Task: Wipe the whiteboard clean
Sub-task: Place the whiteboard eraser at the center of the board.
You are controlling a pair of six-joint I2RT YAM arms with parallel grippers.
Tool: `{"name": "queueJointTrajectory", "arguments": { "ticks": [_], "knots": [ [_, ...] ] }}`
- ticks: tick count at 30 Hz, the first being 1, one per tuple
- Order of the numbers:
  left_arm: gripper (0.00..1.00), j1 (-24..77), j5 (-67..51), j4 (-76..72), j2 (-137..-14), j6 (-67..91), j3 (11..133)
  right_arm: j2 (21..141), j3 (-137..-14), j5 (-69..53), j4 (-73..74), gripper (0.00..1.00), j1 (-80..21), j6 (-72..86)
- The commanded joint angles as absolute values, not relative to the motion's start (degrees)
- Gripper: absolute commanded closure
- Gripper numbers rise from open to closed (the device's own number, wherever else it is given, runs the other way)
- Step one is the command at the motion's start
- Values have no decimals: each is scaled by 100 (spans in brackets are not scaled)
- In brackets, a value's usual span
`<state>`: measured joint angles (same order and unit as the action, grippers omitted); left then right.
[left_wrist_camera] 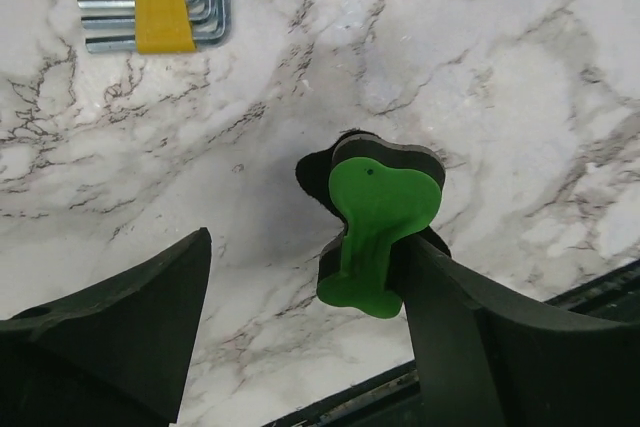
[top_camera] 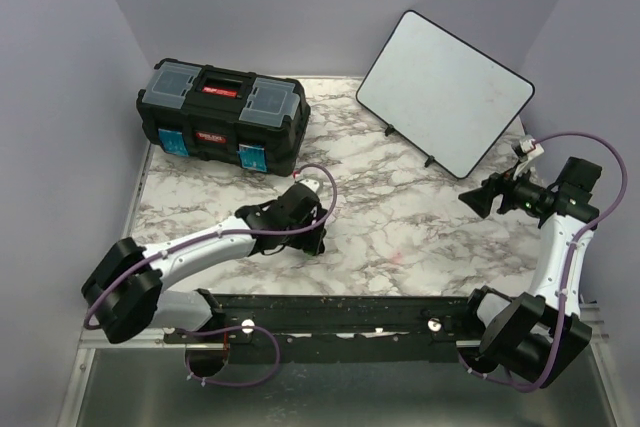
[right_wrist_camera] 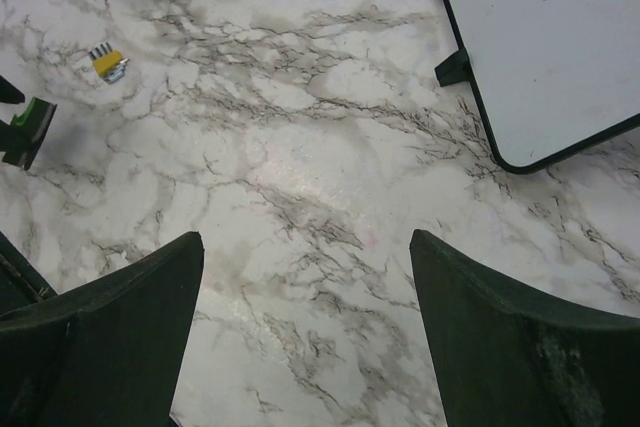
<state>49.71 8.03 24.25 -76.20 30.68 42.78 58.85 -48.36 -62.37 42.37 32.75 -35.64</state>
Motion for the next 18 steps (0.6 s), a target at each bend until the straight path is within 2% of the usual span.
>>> {"name": "queueJointTrajectory", "arguments": {
  "ticks": [1, 8, 13, 18],
  "knots": [
    [27, 5001, 533, 2234, -6955, 3003, 4229, 5835, -4796, -6471, 4443, 14, 3306, -3666],
    [32, 4992, 137, 2466, -7107, 3092, 4313, 5827, -4813, -6540, 4580, 14, 3309, -3793],
    [31, 4992, -679, 2275, -6794, 2804, 4164, 6009, -4897, -7367, 5024, 9, 3194, -4201],
    [29, 5001, -603, 1579, -6364, 2383, 3711, 6542, -5137, -6976, 4988, 10, 1854, -4025]
  ]
}}
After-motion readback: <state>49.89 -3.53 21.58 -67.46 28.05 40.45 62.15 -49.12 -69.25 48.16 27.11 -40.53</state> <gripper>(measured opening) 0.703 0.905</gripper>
